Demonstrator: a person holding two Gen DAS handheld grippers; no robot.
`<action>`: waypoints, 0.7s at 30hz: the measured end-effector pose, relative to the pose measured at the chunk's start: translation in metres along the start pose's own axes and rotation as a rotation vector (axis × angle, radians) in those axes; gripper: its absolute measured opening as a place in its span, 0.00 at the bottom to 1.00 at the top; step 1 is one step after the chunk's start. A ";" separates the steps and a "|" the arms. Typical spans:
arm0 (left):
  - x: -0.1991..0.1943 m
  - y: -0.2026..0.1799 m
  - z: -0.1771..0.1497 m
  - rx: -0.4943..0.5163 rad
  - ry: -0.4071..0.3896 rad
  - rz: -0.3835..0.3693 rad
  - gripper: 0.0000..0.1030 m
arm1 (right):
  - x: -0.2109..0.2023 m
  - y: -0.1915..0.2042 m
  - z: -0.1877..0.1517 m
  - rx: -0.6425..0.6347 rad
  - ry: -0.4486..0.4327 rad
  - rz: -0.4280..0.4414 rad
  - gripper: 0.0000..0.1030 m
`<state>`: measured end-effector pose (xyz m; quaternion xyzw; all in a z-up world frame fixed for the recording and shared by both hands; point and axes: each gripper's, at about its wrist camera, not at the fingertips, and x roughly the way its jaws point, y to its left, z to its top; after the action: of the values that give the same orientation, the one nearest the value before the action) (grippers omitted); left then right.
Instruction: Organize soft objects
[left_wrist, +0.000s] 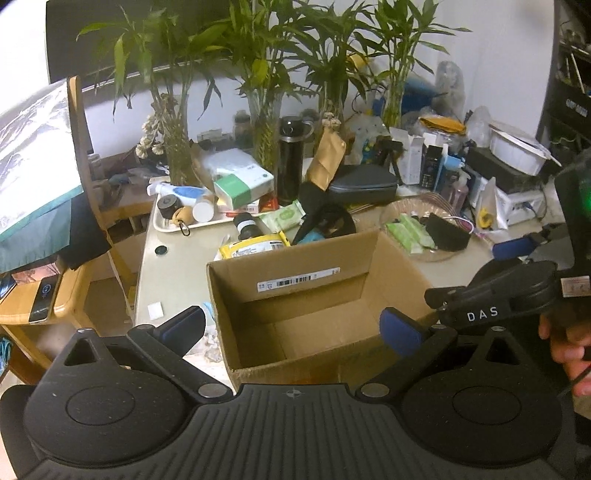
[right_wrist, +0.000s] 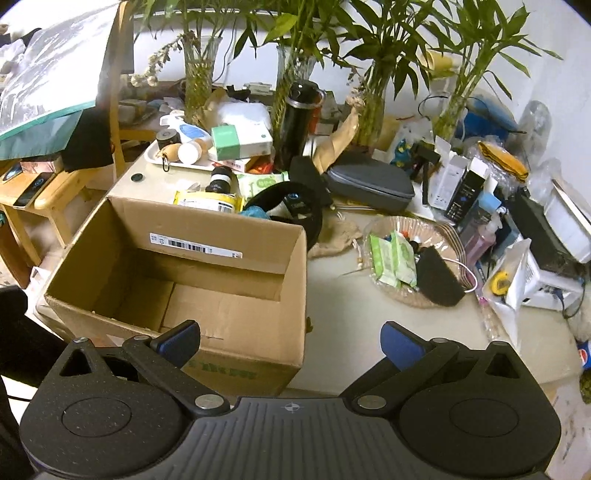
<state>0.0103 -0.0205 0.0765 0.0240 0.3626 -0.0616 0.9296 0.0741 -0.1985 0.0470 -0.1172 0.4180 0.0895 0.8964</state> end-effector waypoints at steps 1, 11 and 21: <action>0.001 0.001 0.000 -0.001 0.002 -0.001 1.00 | 0.000 0.000 0.000 0.003 0.005 0.006 1.00; 0.012 0.014 -0.001 -0.006 0.036 -0.009 1.00 | -0.003 -0.014 -0.002 0.031 -0.013 0.004 1.00; 0.023 0.030 0.014 0.023 0.009 0.074 1.00 | -0.003 -0.034 0.015 0.023 -0.059 0.018 1.00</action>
<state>0.0400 0.0061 0.0711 0.0482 0.3647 -0.0313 0.9293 0.0921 -0.2270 0.0637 -0.1002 0.3933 0.0961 0.9089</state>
